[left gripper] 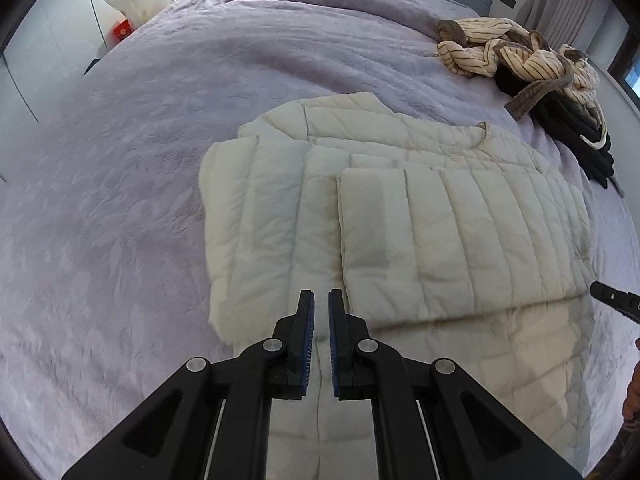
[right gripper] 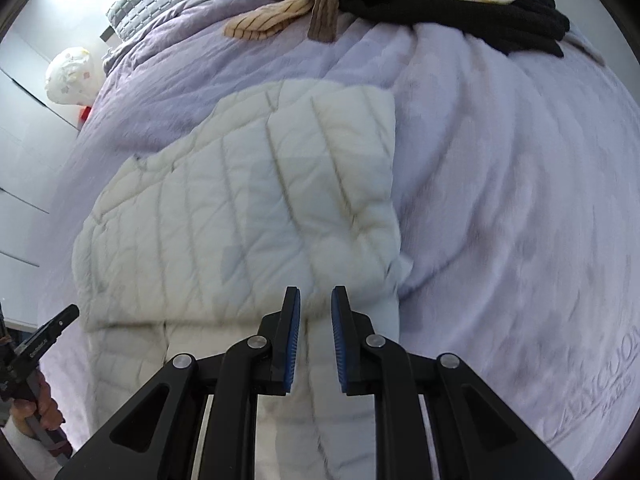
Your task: Fold large clothes
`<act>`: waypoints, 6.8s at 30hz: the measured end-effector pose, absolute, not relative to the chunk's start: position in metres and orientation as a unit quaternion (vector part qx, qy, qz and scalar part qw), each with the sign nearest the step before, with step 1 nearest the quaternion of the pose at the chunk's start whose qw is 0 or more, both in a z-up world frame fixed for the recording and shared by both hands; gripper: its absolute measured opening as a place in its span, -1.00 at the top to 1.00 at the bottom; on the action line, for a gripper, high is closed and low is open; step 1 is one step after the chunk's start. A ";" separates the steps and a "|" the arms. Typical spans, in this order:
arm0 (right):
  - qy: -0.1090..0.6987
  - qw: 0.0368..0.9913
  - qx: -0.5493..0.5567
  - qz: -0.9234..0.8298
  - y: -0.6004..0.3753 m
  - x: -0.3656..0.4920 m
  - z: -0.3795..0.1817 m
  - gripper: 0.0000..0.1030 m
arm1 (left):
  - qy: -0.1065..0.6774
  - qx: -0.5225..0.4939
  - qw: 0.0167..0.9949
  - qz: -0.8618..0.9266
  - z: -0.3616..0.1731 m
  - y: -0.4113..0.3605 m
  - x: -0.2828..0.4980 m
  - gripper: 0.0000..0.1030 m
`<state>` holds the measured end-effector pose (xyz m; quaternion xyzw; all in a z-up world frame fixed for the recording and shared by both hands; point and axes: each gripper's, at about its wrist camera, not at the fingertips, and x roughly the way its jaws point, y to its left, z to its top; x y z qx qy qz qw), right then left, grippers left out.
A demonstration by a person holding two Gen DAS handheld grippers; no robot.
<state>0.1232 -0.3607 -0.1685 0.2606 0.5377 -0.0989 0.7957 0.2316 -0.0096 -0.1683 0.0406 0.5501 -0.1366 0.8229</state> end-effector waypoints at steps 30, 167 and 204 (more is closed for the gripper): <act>0.588 0.747 0.303 -0.065 -0.286 0.012 -0.125 -0.55 | 0.639 0.061 0.757 -0.120 -0.143 0.021 0.087 -0.98; 0.464 0.730 0.499 0.058 -0.405 0.261 -0.171 0.55 | 0.552 -0.044 0.813 -0.178 -0.124 0.025 0.337 -0.64; 0.523 0.813 0.244 -0.082 -0.419 0.304 -0.213 0.85 | 0.528 0.008 0.843 -0.103 -0.218 -0.059 0.400 -0.37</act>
